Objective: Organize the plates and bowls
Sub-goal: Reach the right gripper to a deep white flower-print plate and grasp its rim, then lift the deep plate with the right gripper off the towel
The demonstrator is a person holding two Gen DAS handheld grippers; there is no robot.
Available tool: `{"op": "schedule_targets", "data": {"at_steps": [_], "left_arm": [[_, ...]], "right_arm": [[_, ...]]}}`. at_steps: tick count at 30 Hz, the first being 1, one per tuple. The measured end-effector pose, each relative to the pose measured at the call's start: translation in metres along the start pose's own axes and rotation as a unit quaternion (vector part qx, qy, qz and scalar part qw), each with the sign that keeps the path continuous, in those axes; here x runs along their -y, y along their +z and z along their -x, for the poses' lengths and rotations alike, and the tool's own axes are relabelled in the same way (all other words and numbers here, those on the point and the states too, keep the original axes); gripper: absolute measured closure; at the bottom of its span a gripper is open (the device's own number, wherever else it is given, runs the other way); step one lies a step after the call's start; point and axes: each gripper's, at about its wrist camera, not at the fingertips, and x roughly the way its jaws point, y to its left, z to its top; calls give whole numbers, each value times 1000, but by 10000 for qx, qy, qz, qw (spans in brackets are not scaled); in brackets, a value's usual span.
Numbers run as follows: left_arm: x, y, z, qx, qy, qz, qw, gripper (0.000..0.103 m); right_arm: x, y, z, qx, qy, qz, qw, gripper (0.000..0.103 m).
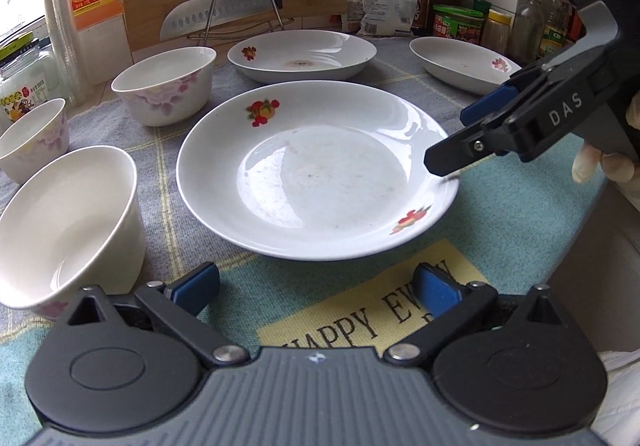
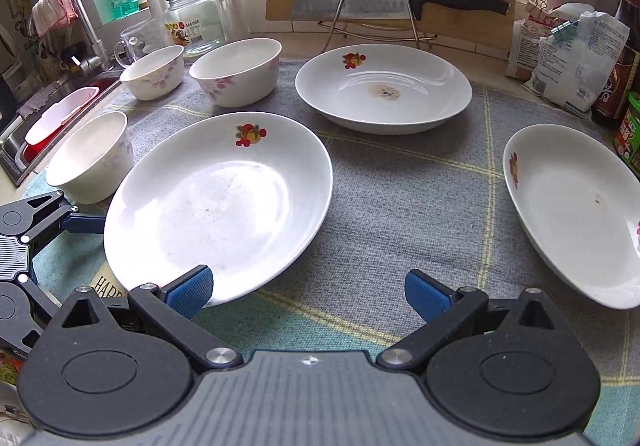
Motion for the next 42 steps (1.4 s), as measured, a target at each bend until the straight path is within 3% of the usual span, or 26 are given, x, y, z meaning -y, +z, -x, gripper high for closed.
{"op": "schedule_targets", "data": {"at_steps": [8, 20, 31, 42], "left_arm": [[2, 4, -3, -65, 107, 123, 9998, 0], [1, 2, -6, 168, 206, 200, 9994, 0], [2, 1, -4, 257, 131, -31, 9996, 1], [4, 5, -5, 348, 63, -195, 9992, 8]], "right_arm": [[3, 22, -33, -389, 428, 103, 9983, 0], [2, 52, -53, -677, 1227, 484, 9889, 0], [2, 82, -73, -987, 1529, 677, 9810, 2], [5, 100, -83, -1294, 1734, 675, 9740, 9]]}}
